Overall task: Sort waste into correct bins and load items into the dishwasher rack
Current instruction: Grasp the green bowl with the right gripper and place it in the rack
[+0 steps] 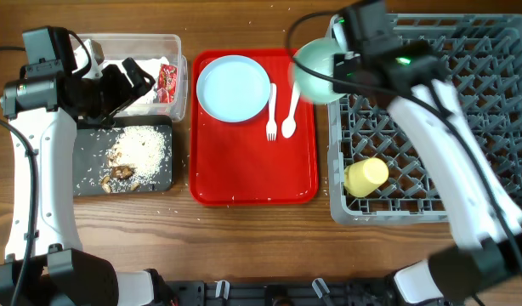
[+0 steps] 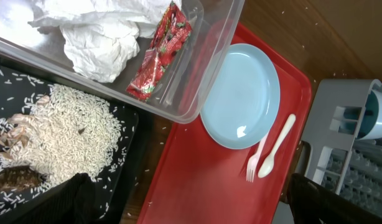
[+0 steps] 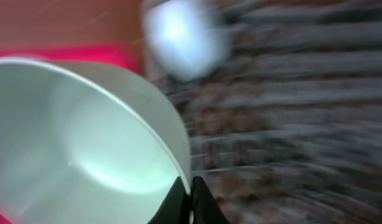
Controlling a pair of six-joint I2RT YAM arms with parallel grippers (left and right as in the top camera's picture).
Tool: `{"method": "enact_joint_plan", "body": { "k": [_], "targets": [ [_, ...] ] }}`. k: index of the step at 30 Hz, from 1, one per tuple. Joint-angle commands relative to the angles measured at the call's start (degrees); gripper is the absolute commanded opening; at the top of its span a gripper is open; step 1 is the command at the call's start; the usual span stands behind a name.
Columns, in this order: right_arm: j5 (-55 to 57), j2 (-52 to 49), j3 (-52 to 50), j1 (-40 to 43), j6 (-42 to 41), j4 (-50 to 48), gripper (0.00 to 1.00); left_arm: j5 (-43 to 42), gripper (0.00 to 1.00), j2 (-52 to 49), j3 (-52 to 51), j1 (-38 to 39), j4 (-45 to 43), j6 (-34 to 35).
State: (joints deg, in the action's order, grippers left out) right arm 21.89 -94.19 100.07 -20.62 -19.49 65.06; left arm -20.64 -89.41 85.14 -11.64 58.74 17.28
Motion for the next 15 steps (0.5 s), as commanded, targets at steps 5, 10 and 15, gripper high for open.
{"method": "enact_joint_plan", "body": {
  "k": [5, 10, 15],
  "targets": [
    [35.34, -5.07, -0.44, -0.39, 3.02, 2.25, 0.04, 0.15, 1.0, 0.15, 0.42, -0.15, -0.17, -0.09],
    [46.1, -18.51, -0.44, -0.42, 8.61, 1.66, 0.04, 0.15, 1.0, 0.15, 0.42, -0.15, -0.17, -0.09],
    [46.82, -23.37, -0.44, -0.94, 9.03, 1.62, 0.04, 0.15, 1.0, 0.15, 0.42, -0.15, -0.17, -0.09]
  ]
}}
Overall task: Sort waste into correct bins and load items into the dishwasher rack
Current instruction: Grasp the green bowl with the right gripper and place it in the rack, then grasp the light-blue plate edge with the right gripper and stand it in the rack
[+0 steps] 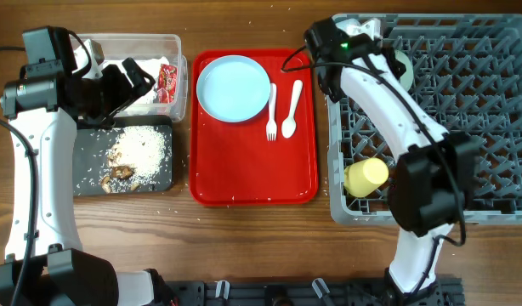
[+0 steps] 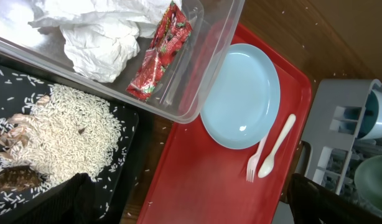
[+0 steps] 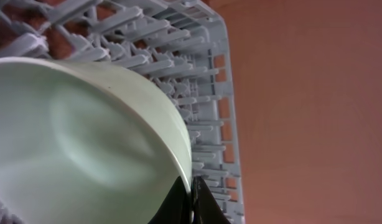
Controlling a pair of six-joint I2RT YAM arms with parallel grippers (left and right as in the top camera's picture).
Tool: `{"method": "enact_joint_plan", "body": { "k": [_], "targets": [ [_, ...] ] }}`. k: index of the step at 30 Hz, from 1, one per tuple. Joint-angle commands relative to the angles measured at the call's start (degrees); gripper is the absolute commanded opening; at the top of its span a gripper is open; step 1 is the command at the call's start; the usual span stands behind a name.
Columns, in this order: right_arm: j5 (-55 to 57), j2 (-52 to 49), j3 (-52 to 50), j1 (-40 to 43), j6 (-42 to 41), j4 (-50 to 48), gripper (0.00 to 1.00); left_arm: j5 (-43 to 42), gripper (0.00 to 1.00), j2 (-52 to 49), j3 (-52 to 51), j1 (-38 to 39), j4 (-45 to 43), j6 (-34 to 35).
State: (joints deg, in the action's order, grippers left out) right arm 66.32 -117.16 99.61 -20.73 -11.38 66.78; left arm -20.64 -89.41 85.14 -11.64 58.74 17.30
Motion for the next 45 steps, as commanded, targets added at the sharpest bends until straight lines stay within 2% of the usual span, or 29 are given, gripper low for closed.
{"method": "enact_joint_plan", "body": {
  "k": [1, 7, 9, 10, 11, 12, 14, 16, 17, 20, 21, 22, 23, 24, 25, 27, 28, 30, 36, 39, 42, 43, 44, 45],
  "targets": [
    [0.33, -0.39, 0.02, -1.68, 1.2, -0.02, 0.04, 0.15, 1.0, 0.15, 0.42, -0.15, -0.15, -0.11],
    [-7.82, -0.39, 0.02, -7.37, 3.1, 1.92, 0.05, 0.15, 1.0, 0.15, 0.42, -0.15, -0.17, -0.11],
    [-12.52, -0.37, 0.02, -8.33, 4.94, 1.9, 0.28, 0.15, 1.0, 0.15, 0.42, -0.15, -0.17, -0.11],
    [-14.97, -0.37, 0.04, -8.76, 5.18, 1.88, 0.43, 0.15, 1.0, 0.15, 0.42, -0.15, -0.17, -0.11],
    [-19.02, -0.37, 0.28, -9.29, 5.25, 1.84, 0.64, 0.17, 1.0, 0.15, 0.42, -0.15, -0.15, -0.11],
    [-20.28, -0.37, 0.48, -9.42, 5.2, 1.75, 0.71, 0.15, 1.0, 0.15, 0.42, -0.15, -0.15, -0.11],
    [-25.51, 0.42, 2.12, -9.6, 5.22, 1.73, 0.76, 0.17, 1.0, 0.15, 0.42, -0.15, -0.17, -0.11],
    [-30.01, 1.51, 5.92, -9.57, 5.25, 1.46, 1.0, 0.15, 1.0, 0.15, 0.42, -0.15, -0.15, -0.11],
    [-33.55, 1.9, 8.83, -9.57, 5.22, 0.92, 1.0, 0.15, 1.0, 0.15, 0.42, -0.15, -0.17, -0.11],
    [-53.72, 2.05, 14.12, -9.6, 5.31, -4.39, 1.0, 0.15, 1.0, 0.15, 0.42, -0.15, -0.17, -0.11],
    [-65.33, 2.16, 14.05, -9.57, 5.16, -9.01, 1.0, 0.15, 1.0, 0.15, 0.42, -0.15, -0.15, -0.11],
    [-70.77, 1.77, 13.0, -9.46, 4.76, -13.33, 0.99, 0.17, 1.0, 0.15, 0.42, -0.15, -0.15, -0.11],
    [-72.61, 1.25, 10.49, -9.49, 0.68, -19.96, 0.92, 0.15, 1.0, 0.15, 0.42, -0.15, -0.17, -0.11],
    [-72.3, 0.46, 7.67, -9.49, -5.4, -24.55, 0.83, 0.15, 1.0, 0.15, 0.42, -0.15, -0.17, -0.11],
    [-72.13, -0.22, 5.86, -9.49, -11.04, -26.12, 0.79, 0.15, 1.0, 0.15, 0.42, -0.15, -0.17, -0.11],
    [-70.2, -2.43, 2.43, -9.49, -23.82, -25.75, 0.68, 0.15, 1.0, 0.15, 0.42, -0.15, -0.15, -0.11],
    [-69.53, -3.06, 0.79, -9.49, -26.8, -25.59, 0.6, 0.15, 1.0, 0.15, 0.42, -0.15, -0.17, -0.11],
    [-68.72, -3.91, -2.4, -9.49, -30.42, -26.1, 0.56, 0.15, 1.0, 0.15, 0.42, -0.15, -0.17, -0.11],
    [-71.21, -10.43, -2.99, -9.68, -32.44, -29.44, 0.5, 0.17, 1.0, 0.15, 0.42, -0.15, -0.17, -0.11],
    [-73.53, -13.55, -2.99, -9.7, -32.48, -32.06, 0.43, 0.15, 1.0, 0.15, 0.42, -0.15, -0.17, -0.11],
    [-73.75, -14.64, -2.99, -9.7, -32.09, -32.22, 0.28, 0.15, 1.0, 0.15, 0.42, -0.15, -0.15, -0.11],
    [-73.75, -14.86, -2.99, -9.7, -32.09, -32.0, 0.12, 0.15, 1.0, 0.15, 0.42, -0.15, -0.15, -0.11],
    [-73.75, -14.86, -2.99, -9.7, -32.06, -31.82, 0.06, 0.15, 1.0, 0.15, 0.42, -0.15, -0.17, -0.11],
    [-73.75, -14.86, -2.99, -9.68, -31.98, -31.43, 0.04, 0.15, 1.0, 0.15, 0.42, -0.15, -0.17, -0.11]
  ]
}}
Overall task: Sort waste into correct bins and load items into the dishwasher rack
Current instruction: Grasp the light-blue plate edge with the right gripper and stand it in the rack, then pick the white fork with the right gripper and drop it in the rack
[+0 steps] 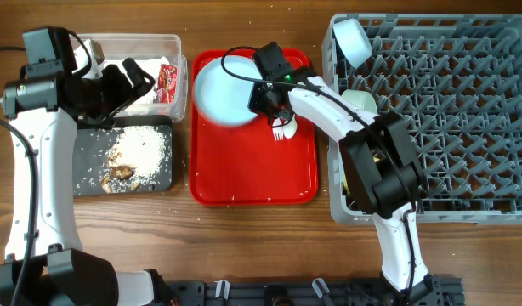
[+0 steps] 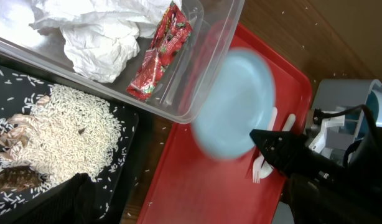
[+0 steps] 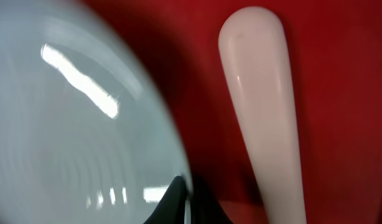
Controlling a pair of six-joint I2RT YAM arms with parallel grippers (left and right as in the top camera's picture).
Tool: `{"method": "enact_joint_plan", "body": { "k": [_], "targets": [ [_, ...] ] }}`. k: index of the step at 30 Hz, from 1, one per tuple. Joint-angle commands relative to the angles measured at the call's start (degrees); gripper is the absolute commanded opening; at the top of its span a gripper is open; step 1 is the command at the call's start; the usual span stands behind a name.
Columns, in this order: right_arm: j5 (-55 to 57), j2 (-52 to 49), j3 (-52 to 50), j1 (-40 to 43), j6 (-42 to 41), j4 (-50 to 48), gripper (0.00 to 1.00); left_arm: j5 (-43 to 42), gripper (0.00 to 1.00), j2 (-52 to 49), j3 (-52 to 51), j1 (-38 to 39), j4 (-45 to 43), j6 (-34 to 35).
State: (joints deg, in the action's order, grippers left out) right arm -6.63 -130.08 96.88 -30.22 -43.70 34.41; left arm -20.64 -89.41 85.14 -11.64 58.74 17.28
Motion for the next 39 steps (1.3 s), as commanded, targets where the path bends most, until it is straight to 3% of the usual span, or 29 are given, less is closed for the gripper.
{"method": "enact_joint_plan", "body": {
  "k": [1, 4, 6, 10, 11, 14, 17, 24, 27, 28, 29, 30, 31, 34, 36, 39],
  "targets": [
    [-1.4, -1.9, -0.22, -0.15, 1.86, 1.27, 0.04, 0.15, 1.0, 0.15, 0.42, -0.15, -0.15, -0.09],
    [-2.23, 1.9, 1.01, 1.36, 8.52, 2.51, 0.04, 0.15, 1.0, 0.15, 0.42, -0.15, -0.17, -0.09],
    [-1.95, 10.51, 2.84, 5.14, 16.0, 4.83, 0.04, 0.15, 1.0, 0.15, 0.42, -0.15, -0.17, -0.09],
    [26.14, 31.98, 3.34, 13.84, 21.7, 11.85, 0.04, 0.15, 1.0, 0.15, 0.42, -0.15, -0.17, -0.09],
    [32.83, 37.44, 3.34, 16.65, 27.02, 14.49, 0.04, 0.15, 1.0, 0.15, 0.42, -0.15, -0.15, -0.09],
    [50.73, 43.3, 3.15, 21.9, 31.78, 18.56, 0.04, 0.15, 1.0, 0.15, 0.42, -0.15, -0.17, -0.09],
    [61.46, 41.18, 0.52, 23.08, 40.59, 15.39, 0.04, 0.15, 1.0, 0.15, 0.42, -0.15, -0.15, -0.09],
    [64.98, 25.53, -1.81, 23.06, 53.31, 6.54, 0.04, 0.15, 1.0, 0.15, 0.42, -0.15, -0.17, -0.09],
    [60.48, 20.65, -1.81, 23.06, 54.29, 5.29, 0.06, 0.15, 1.0, 0.15, 0.42, -0.15, -0.15, -0.09],
    [57.77, 19.78, -1.81, 23.06, 54.29, 5.53, 0.14, 0.15, 1.0, 0.15, 0.42, -0.15, -0.17, -0.09],
    [55.08, 19.47, -1.81, 23.06, 54.25, 5.53, 0.4, 0.15, 1.0, 0.15, 0.42, -0.15, -0.15, -0.09],
    [52.46, 19.45, -1.81, 23.06, 54.18, 5.33, 0.74, 0.15, 1.0, 0.15, 0.42, -0.15, -0.15, -0.09],
    [51.63, 19.74, -1.6, 23.06, 52.76, 5.27, 1.0, 0.15, 1.0, 0.15, 0.42, -0.15, -0.15, -0.09],
    [46.88, 23.71, 0.46, 23.06, 48.04, 8.17, 1.0, 0.15, 1.0, 0.15, 0.42, -0.15, -0.15, -0.09],
    [31.32, 29.09, 3.96, 23.06, 48.02, 13.27, 1.0, 0.15, 1.0, 0.15, 0.42, -0.15, -0.17, -0.09],
    [-6.6, 38.25, 4.72, 23.06, 44.54, 13.33, 1.0, 0.15, 1.0, 0.15, 0.42, -0.15, -0.17, -0.09]
  ]
}}
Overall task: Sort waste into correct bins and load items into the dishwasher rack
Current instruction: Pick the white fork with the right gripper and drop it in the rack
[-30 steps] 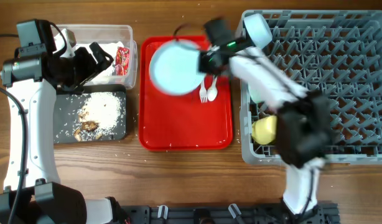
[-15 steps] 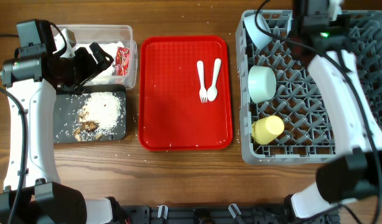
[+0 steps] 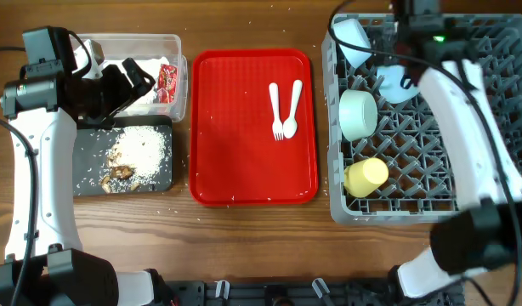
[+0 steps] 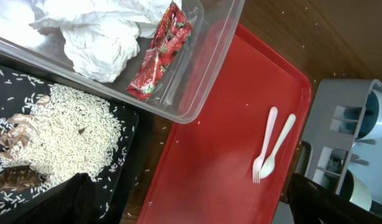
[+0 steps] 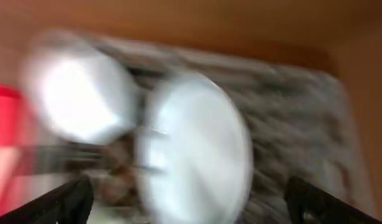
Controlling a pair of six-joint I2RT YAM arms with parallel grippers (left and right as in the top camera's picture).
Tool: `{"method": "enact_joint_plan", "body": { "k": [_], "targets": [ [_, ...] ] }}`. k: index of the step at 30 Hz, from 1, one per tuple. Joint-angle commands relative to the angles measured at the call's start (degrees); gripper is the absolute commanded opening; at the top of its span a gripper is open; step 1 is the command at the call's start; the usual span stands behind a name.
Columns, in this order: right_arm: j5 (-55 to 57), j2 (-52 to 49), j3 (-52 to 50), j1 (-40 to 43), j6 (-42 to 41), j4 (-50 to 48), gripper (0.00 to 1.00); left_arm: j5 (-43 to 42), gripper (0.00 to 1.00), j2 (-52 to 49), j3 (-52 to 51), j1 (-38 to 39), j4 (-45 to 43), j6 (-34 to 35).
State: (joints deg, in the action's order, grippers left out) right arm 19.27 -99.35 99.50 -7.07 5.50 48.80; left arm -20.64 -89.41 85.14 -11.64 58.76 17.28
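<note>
The light blue plate [image 3: 397,83] leans among the tines of the grey dishwasher rack [image 3: 499,59]; it is blurred in the right wrist view [image 5: 197,143]. My right gripper [image 3: 411,25] hangs open above it, fingers wide apart and empty. Also in the rack are a green bowl [image 3: 359,115], a white cup [image 3: 350,36] and a yellow cup [image 3: 365,177]. A white fork [image 3: 278,110] and spoon [image 3: 291,106] lie on the red tray [image 3: 244,153]. My left gripper [image 4: 191,205] is open and empty over the bins at the left.
A clear bin [image 3: 172,51] holds crumpled paper and a red wrapper [image 4: 160,53]. In front of it a black tray [image 3: 163,183] holds rice and food scraps. Rice grains are scattered on the wooden table around them.
My right gripper was shut on the blue plate's rim over the red tray. The plate is now in the rack and the gripper is open above it. The left arm has not moved.
My right gripper first held the green bowl at the rack's left corner, then over the rack. Then the bowl sat in the rack and the gripper was shut on the blue plate at the tray. Now the plate stands in the rack too, released.
</note>
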Motion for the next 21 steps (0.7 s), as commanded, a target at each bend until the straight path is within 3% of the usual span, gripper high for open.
{"method": "enact_joint_plan", "body": {
  "k": [1, 3, 7, 10, 13, 21],
  "targets": [
    [-38.62, 7.8, 2.1, -0.09, -7.93, -1.99, 1.0, 0.15, 1.0, 0.15, 0.42, -0.15, -0.2, -0.09],
    [-40.37, 6.36, 2.01, -0.46, -14.6, -1.55, 1.0, 0.15, 1.0, 0.15, 0.42, -0.15, -0.2, -0.09],
    [-40.33, -1.95, 1.99, -7.26, -21.42, -0.7, 0.86, 0.15, 1.0, 0.15, 0.42, -0.15, -0.2, -0.09],
    [-38.38, -7.48, 1.99, -12.46, -26.6, 0.52, 0.85, 0.13, 1.0, 0.15, 0.42, -0.15, -2.84, -0.07],
    [-36.04, -9.01, 1.99, -13.18, -28.2, 2.56, 0.85, 0.15, 1.0, 0.15, 0.42, -0.15, -2.78, -0.09],
    [-27.26, -17.03, 1.99, -17.35, -29.92, 2.86, 0.7, 1.01, 1.0, 0.07, 0.37, -0.07, -3.17, -0.11]
  ]
}}
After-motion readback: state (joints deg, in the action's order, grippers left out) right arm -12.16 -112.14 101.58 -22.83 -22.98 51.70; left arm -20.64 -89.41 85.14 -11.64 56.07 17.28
